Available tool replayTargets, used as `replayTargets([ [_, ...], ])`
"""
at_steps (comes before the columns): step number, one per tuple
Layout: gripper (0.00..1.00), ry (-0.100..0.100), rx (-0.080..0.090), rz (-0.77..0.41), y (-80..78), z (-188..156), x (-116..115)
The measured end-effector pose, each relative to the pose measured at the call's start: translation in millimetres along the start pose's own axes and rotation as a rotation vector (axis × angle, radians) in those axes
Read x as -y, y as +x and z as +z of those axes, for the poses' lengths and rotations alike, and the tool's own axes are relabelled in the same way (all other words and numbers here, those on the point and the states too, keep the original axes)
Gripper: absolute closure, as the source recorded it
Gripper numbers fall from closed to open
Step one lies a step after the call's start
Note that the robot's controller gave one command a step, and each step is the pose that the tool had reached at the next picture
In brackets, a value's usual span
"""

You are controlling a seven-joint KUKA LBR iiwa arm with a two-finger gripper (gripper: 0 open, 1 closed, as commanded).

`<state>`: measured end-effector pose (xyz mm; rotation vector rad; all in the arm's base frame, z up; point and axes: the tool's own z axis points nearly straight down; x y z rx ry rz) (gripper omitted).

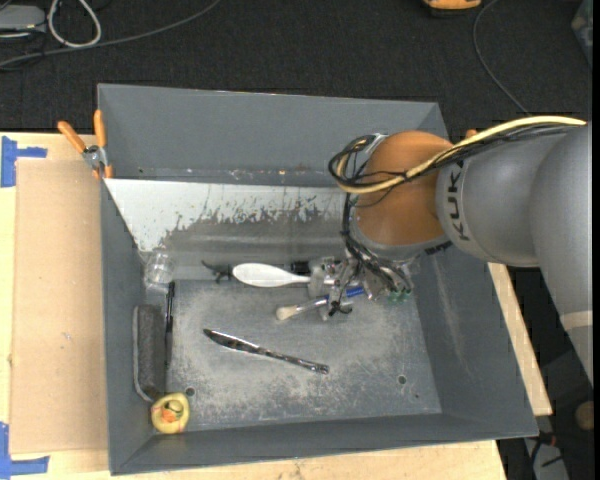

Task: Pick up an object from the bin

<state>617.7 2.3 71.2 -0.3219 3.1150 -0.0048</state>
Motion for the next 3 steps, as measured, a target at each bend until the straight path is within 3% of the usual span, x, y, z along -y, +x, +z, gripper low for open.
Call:
replayTargets([
  [1, 1.00, -0.003, -0.012, 0.000, 3.1, -28, -1],
  [3, 1.00, 0.000, 0.001, -0.001, -0.9, -78, -1],
])
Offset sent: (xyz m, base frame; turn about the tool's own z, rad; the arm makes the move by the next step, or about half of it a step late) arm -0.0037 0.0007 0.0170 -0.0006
